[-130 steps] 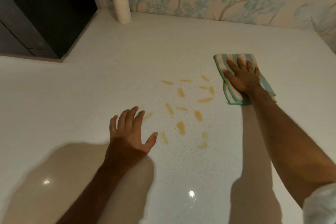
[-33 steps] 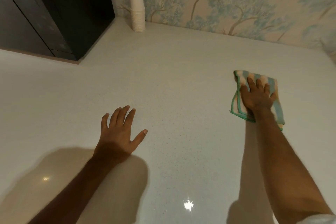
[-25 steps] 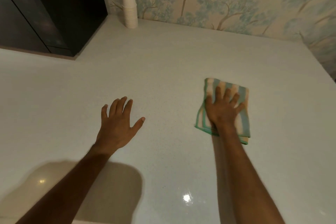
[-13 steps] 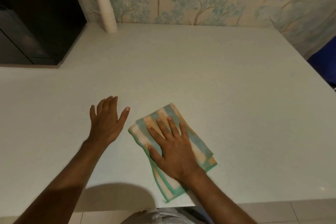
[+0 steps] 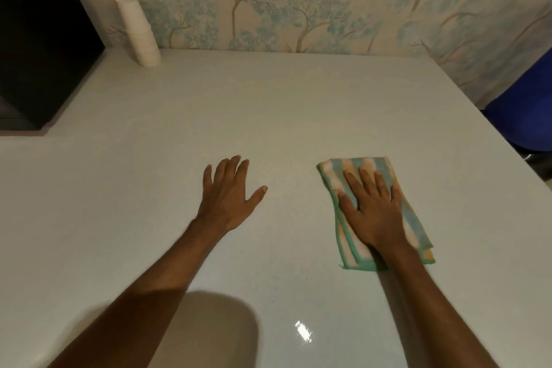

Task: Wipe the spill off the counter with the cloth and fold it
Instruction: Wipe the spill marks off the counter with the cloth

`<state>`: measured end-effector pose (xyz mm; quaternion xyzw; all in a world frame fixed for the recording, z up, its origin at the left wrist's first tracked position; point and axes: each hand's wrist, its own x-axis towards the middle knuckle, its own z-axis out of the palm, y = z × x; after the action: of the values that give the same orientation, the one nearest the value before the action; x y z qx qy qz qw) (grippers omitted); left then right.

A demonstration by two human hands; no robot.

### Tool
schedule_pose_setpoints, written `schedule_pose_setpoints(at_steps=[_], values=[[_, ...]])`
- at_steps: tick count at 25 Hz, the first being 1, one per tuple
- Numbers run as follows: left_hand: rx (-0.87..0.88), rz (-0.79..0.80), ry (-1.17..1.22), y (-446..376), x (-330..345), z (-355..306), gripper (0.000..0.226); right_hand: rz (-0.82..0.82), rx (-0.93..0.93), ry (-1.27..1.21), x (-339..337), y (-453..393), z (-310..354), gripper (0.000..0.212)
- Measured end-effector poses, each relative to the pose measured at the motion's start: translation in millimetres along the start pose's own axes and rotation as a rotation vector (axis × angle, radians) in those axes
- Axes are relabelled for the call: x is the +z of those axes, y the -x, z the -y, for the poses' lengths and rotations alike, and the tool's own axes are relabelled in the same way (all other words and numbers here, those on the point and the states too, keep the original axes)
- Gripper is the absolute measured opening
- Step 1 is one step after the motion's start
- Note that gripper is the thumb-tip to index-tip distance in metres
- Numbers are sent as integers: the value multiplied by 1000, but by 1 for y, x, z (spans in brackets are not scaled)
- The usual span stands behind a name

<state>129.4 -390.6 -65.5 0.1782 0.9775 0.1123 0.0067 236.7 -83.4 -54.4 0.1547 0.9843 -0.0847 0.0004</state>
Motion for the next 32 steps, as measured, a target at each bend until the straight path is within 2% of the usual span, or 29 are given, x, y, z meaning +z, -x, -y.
schedule_pose_setpoints(at_steps=[7, 12, 16, 21, 25, 27, 32], values=[[-20, 2, -18, -9, 9, 4, 93, 38, 74, -36, -3, -155, -3, 70], [-47, 23, -44, -11, 12, 3, 91, 83, 40, -50, 5, -238, 56, 73], [-70, 42, -63, -14, 13, 2, 95, 128, -55, -51, 14, -267, 129, 73], [-66, 25, -70, -14, 9, 1, 93, 192, -363, 5, 25, -245, 210, 69], [-38, 6, -39, -10, 2, 0, 89, 195, -644, 36, 17, -195, 176, 67], [-27, -8, -22, -8, -1, -1, 89, 174, -659, 26, 10, -167, 137, 68], [0, -16, -2, -7, -2, 0, 93, 110, -545, 23, 5, -79, 70, 64]])
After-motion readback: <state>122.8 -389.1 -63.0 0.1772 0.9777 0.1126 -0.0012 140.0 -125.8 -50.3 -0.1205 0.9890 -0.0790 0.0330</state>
